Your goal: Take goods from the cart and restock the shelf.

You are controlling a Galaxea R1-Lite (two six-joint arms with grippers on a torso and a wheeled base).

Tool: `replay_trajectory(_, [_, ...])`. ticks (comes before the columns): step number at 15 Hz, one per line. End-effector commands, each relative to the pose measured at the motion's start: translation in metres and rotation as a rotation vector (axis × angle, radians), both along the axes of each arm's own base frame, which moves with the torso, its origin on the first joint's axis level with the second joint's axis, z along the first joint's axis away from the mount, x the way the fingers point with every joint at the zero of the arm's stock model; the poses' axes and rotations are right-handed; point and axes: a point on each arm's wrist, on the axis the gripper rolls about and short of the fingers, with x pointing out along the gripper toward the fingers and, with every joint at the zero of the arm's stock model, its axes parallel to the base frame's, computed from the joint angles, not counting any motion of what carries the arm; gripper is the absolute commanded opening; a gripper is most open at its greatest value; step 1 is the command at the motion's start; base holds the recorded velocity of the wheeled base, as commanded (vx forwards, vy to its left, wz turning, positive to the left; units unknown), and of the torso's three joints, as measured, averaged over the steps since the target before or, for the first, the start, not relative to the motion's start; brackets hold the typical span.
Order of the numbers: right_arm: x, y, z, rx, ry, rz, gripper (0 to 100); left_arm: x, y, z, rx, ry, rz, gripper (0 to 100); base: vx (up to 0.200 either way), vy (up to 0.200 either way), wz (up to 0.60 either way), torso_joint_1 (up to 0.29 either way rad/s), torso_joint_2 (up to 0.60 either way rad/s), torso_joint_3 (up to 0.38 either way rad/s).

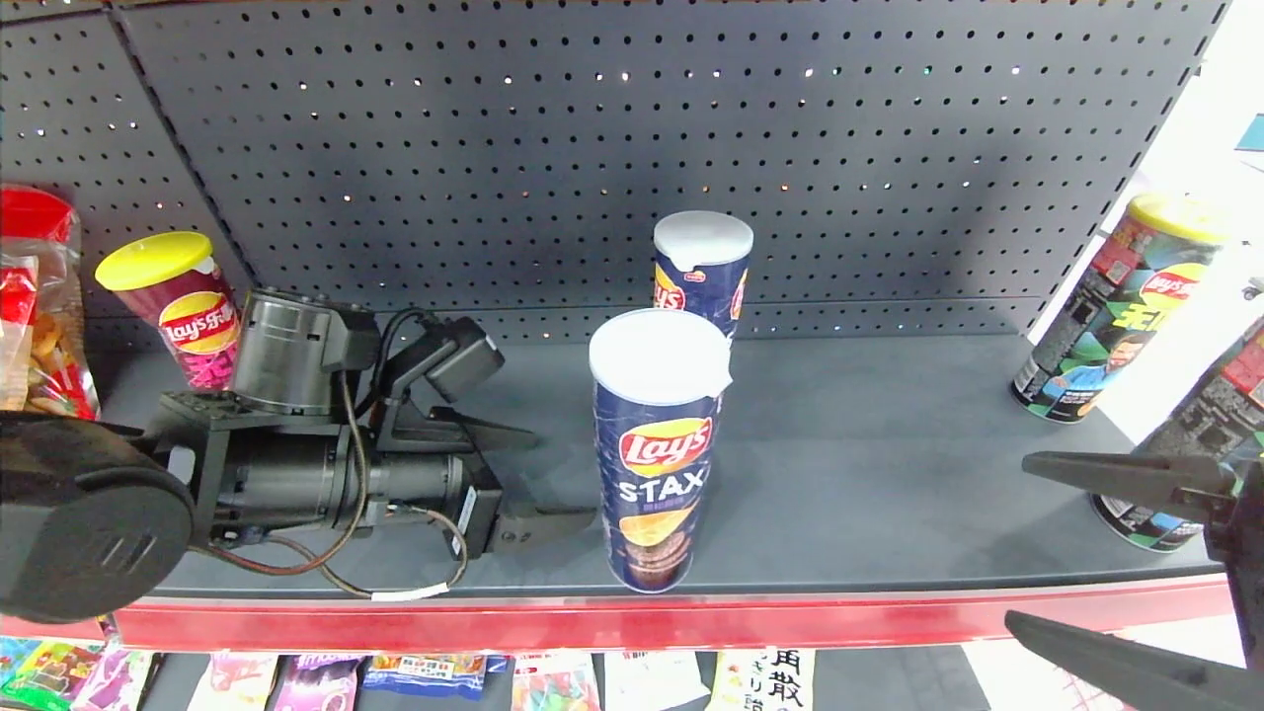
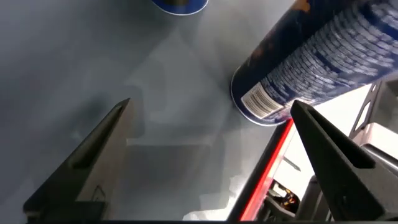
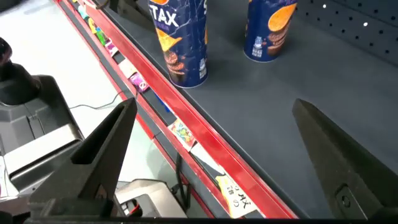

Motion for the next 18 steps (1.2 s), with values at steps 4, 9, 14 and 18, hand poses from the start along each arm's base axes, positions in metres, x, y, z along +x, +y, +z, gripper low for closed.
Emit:
replay_trajectory(4, [-0.001,-0.002,0.0,0.004,-0.002,-0.007,100,0.005,-0.007,-0.002,0.003,0.006,-0.013,100,0.0,0.0,0.0,0.0,0.0,0.0])
replay_trajectory(9, [-0.001,-0.002,0.0,0.004,-0.002,-0.014,100,0.011,-0.011,-0.002,0.0,0.001,-0.016,100,0.0,0.0,0.0,0.0,0.0,0.0])
replay_trajectory(14, [-0.001,-0.003,0.0,0.009,0.003,-0.019,100,0.01,-0.017,-0.004,0.003,0.006,-0.034,100,0.0,0.0,0.0,0.0,0.0,0.0])
replay_trajectory(18, [-0.002,-0.004,0.001,0.021,0.006,-0.026,100,0.01,-0.018,-0.004,0.003,0.006,-0.037,100,0.0,0.0,0.0,0.0,0.0,0.0])
